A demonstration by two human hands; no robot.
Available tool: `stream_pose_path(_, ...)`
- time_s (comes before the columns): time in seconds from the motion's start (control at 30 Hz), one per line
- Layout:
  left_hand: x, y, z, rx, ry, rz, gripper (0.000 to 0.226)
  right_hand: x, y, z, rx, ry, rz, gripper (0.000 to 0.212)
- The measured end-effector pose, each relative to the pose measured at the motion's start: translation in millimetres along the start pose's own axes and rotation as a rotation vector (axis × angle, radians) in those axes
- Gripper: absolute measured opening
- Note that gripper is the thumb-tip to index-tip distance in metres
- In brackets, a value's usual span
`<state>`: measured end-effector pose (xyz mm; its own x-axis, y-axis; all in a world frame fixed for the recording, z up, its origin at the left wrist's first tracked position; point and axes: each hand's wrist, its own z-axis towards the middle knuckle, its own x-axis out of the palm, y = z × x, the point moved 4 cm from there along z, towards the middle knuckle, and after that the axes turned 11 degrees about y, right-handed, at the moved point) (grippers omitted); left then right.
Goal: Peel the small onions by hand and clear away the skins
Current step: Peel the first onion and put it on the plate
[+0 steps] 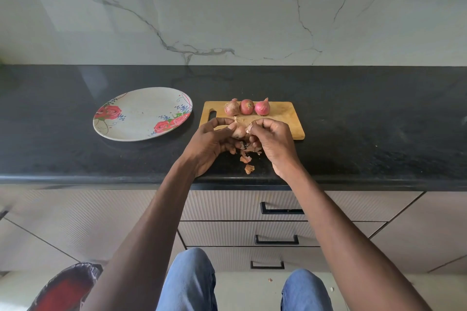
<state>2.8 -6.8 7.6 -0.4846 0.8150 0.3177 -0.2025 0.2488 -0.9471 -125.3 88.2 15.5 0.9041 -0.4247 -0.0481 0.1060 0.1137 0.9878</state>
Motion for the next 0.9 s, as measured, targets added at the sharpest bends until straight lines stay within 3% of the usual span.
stream_pose_path(0.13, 1, 0, 0, -0.005, 0.022, -0.03, 0.015, -4, -2, 1, 0.001, -0.057, 0.027, 0.018)
stream_pose_path(0.23, 0, -1, -2, 0.003, 0.012, -0.069, 0.014, -6, -4, 2, -0.085, -0.119, -0.139, 0.009)
stream_pose_path(0.4, 2, -2, -3, 0.027, 0.037, -0.074, 0.029, 0, 0, 0, -0.243, -0.091, -0.335, 0.021)
stream_pose_path(0.53, 3, -3, -4, 0.025, 0.047, -0.048, 0.03, -1, 1, 1, -0.263, -0.1, -0.367, 0.021)
stream_pose_path(0.73, 2, -1, -2, 0.011, 0.067, -0.002, 0.022, -1, 1, 2, -0.269, -0.119, -0.379, 0.004)
stream_pose_path(0.9, 2, 0, -1, -0.006, 0.063, -0.007, 0.027, 6, 2, 2, -0.249, -0.098, -0.479, 0.008)
